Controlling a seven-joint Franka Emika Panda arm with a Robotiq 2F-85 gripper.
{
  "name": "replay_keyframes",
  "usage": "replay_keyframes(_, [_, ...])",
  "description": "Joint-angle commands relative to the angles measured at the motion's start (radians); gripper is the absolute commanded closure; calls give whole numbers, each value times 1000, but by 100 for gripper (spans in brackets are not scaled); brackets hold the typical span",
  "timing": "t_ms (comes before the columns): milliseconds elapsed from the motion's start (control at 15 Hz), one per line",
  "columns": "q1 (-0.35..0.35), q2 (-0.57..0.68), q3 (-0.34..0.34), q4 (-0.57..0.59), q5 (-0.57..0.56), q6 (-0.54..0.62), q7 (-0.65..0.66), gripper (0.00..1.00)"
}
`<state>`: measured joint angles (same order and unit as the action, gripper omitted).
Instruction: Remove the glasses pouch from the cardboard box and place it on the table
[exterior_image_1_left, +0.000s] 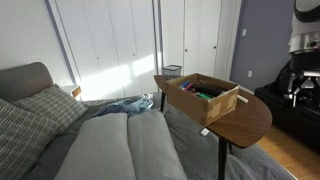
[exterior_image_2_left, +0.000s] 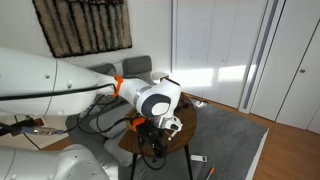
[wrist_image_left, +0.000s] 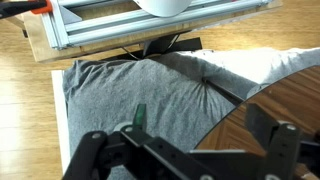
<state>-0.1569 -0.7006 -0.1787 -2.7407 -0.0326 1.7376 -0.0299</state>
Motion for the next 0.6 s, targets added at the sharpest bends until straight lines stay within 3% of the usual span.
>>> replay_keyframes(0, [-9,1,8,2,4,-2,-5,0])
replay_keyframes(400, [-9,1,8,2,4,-2,-5,0])
replay_keyframes(533, [13,-14,31,20,67,42,47,0])
